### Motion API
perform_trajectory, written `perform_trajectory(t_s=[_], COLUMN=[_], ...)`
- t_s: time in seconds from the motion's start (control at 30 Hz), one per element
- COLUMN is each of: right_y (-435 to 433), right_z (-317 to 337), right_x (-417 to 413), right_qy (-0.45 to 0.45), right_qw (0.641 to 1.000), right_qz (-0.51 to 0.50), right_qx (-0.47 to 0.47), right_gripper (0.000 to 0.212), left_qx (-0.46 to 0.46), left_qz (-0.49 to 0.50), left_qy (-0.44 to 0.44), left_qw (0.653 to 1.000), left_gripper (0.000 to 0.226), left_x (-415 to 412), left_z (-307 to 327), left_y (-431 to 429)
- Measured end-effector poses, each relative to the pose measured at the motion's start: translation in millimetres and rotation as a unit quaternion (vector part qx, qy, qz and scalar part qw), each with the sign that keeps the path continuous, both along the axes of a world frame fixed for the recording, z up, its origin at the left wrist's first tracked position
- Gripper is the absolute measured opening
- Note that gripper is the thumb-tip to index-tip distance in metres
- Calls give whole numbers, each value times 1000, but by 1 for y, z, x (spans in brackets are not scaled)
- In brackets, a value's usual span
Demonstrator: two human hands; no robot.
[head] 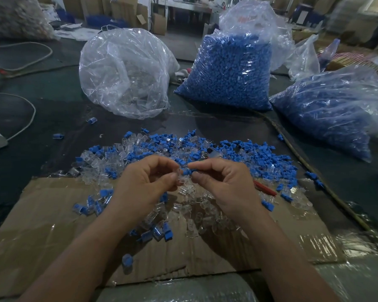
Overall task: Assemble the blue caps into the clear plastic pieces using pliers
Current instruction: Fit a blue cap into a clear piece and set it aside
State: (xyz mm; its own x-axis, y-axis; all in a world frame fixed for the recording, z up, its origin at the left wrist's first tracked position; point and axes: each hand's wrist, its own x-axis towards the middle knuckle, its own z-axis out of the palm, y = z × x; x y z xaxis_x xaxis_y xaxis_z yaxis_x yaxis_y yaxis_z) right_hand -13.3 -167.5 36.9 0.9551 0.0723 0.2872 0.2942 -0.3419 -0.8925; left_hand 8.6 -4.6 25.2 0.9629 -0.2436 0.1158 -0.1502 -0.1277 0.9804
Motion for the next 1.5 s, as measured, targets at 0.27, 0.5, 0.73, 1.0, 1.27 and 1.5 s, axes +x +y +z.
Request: perform_trajectory(t_s=[0.27, 0.5, 0.73, 1.0, 1.27, 1.5], right_y=[-2, 0, 2, 2, 10, 11], right_z=[1, 1, 2, 2, -1, -3], right_x=[0, 0, -1, -3, -3, -3], right_qy=[-5, 20, 35, 19, -35, -48], right_qw=[1000, 999, 998, 997, 997, 998], right_qz=[-16, 11, 24, 10, -42, -29], right_qx=[24, 36, 43, 79, 57, 43], right_gripper=[31, 30, 31, 27, 31, 28], left_qx=[-65, -69, -71, -54, -129, -121], left_qz=[-16, -19, -14, -15, -31, -54], left_qy=[17, 17, 15, 0, 58, 82], left_qw=[998, 997, 997, 998, 989, 988], left_gripper=[26, 23, 21, 16, 22, 23], left_x=[-2, -1, 0, 0, 1, 2], left_z=[5, 4, 5, 4, 3, 1], left_y=[0, 0, 1, 3, 1, 2])
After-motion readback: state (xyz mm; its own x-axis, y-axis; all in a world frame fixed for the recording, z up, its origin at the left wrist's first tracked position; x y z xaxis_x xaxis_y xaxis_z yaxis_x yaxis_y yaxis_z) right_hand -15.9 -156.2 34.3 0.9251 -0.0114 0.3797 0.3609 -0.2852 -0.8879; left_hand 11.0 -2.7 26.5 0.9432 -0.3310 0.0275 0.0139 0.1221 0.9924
